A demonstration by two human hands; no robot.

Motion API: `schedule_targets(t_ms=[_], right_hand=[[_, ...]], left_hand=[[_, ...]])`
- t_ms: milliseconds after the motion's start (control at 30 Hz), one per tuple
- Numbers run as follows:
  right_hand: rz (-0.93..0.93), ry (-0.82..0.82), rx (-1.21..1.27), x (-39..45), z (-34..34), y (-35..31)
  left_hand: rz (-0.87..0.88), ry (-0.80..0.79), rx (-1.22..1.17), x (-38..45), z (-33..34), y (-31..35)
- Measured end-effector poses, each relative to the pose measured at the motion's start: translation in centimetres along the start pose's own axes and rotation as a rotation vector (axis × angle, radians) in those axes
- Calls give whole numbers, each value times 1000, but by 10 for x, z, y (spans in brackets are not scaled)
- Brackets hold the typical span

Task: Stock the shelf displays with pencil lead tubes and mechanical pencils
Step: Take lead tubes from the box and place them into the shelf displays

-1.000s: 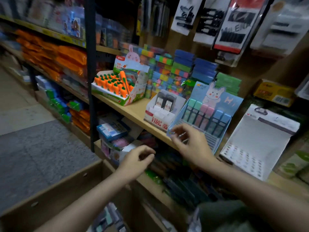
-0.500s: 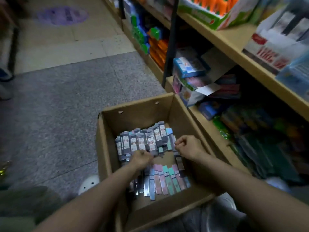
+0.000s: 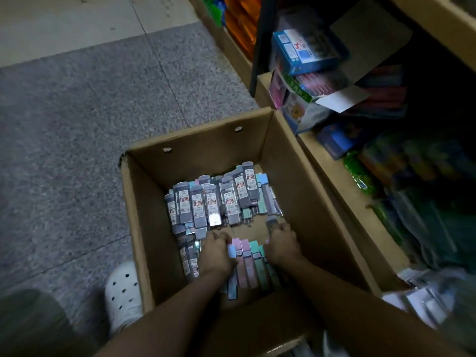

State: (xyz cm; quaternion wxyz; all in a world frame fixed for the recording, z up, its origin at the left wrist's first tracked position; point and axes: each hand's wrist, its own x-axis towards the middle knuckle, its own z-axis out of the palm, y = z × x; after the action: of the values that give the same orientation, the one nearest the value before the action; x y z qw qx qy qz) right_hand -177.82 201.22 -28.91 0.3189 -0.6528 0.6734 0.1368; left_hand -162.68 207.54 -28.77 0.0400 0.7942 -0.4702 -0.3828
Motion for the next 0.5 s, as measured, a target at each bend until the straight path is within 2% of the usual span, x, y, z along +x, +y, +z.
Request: schedule_targets(t_ms=[233,367,500], right_hand=[[10,118,179,3,0,-11],[154,42,441,5,-13,-9],[138,-26,501,10,-21,1]], left_hand=[[68,66,87,2,3,-3],[87,149,106,4,11,-2],[83,167,128,4,19,-1]])
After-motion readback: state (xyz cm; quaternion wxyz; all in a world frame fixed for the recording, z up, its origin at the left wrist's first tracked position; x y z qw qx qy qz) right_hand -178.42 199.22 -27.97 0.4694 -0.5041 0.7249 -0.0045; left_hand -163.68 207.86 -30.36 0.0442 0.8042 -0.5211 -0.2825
